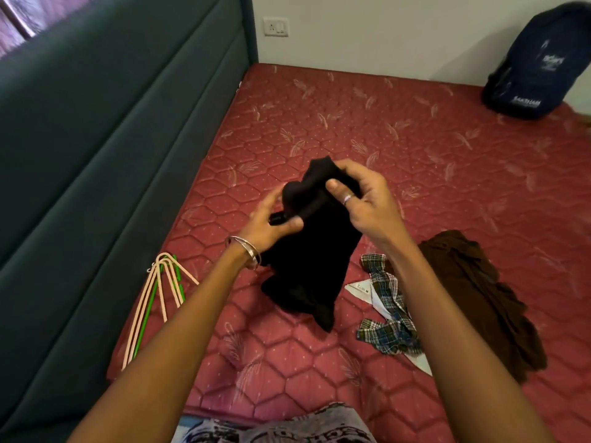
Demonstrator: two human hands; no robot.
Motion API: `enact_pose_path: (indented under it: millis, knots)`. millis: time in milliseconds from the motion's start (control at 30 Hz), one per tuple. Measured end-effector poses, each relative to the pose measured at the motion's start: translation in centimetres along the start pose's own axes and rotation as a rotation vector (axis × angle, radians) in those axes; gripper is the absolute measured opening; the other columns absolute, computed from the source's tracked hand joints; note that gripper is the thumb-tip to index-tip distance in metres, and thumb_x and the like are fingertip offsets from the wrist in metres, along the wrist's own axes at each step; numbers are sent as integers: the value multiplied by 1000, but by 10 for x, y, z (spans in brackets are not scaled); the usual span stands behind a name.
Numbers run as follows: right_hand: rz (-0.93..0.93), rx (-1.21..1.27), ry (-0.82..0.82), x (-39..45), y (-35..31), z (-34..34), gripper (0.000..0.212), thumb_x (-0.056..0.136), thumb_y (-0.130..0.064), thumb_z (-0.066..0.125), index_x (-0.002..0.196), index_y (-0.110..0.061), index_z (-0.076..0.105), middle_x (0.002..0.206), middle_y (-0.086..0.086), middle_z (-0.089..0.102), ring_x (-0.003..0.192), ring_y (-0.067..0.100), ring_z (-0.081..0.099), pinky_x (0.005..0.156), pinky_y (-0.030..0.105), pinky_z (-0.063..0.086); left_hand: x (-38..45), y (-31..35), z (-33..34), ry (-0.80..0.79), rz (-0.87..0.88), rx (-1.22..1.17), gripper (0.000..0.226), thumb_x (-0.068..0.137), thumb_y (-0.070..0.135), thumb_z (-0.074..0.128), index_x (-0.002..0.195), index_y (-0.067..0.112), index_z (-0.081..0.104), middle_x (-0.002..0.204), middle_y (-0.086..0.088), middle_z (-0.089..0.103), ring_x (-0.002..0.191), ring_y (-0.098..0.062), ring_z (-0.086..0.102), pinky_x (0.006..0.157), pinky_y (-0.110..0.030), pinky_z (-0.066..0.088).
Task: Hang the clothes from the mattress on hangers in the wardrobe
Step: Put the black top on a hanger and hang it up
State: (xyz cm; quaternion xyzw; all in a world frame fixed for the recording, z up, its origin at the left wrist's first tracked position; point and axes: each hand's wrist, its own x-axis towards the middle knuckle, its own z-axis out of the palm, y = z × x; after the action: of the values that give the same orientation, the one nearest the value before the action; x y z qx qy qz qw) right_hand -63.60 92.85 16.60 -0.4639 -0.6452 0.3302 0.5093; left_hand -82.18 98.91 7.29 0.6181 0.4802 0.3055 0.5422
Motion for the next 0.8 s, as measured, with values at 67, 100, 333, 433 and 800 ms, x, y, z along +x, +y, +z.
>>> enact_pose_path:
  millis: [67, 100, 333, 433, 800]
  knots:
    - [-5, 67, -39, 11, -15, -1, 20, 91, 4, 53, 99, -13, 62, 84, -16, 64, 83, 1, 59, 77, 18, 44, -2, -6, 4, -209, -21, 129, 88, 51, 42, 84, 129, 21, 48, 126, 3, 58, 112, -3, 55, 98, -27, 43]
    - [-5, 105, -40, 15, -21, -3, 21, 91, 5, 53, 98, -12, 62, 83, -16, 64, 82, 2, 59, 76, 17, 44, -3, -4, 7, -202, -49, 211, 92, 45, 47, 85, 127, 19, 52, 124, 2, 59, 112, -7, 56, 98, -28, 45]
    - [-1, 22, 259, 33, -19, -55, 17, 90, -1, 57, 100, -11, 67, 87, -8, 66, 84, 4, 60, 76, 23, 46, -11, 8, -22, 161, 24, 127, 30, 68, 12, 83, 67, 19, 53, 66, 7, 51, 55, 4, 46, 58, -19, 38]
    - [61, 48, 418, 29, -1, -76, 19, 91, -5, 56, 91, -20, 67, 81, -14, 65, 80, 5, 59, 71, 24, 46, -13, 28, -47, 261, 129, 392, 40, 63, 20, 86, 64, 21, 46, 60, 9, 46, 56, -6, 41, 54, -22, 33]
    - [193, 99, 655, 20, 27, -94, 22, 93, -7, 57, 77, -22, 59, 75, -8, 55, 66, -4, 51, 60, 17, 41, -23, 71, -90, 526, 6, 373, 21, 68, 11, 82, 80, 20, 67, 74, -2, 62, 70, -14, 59, 71, -31, 50]
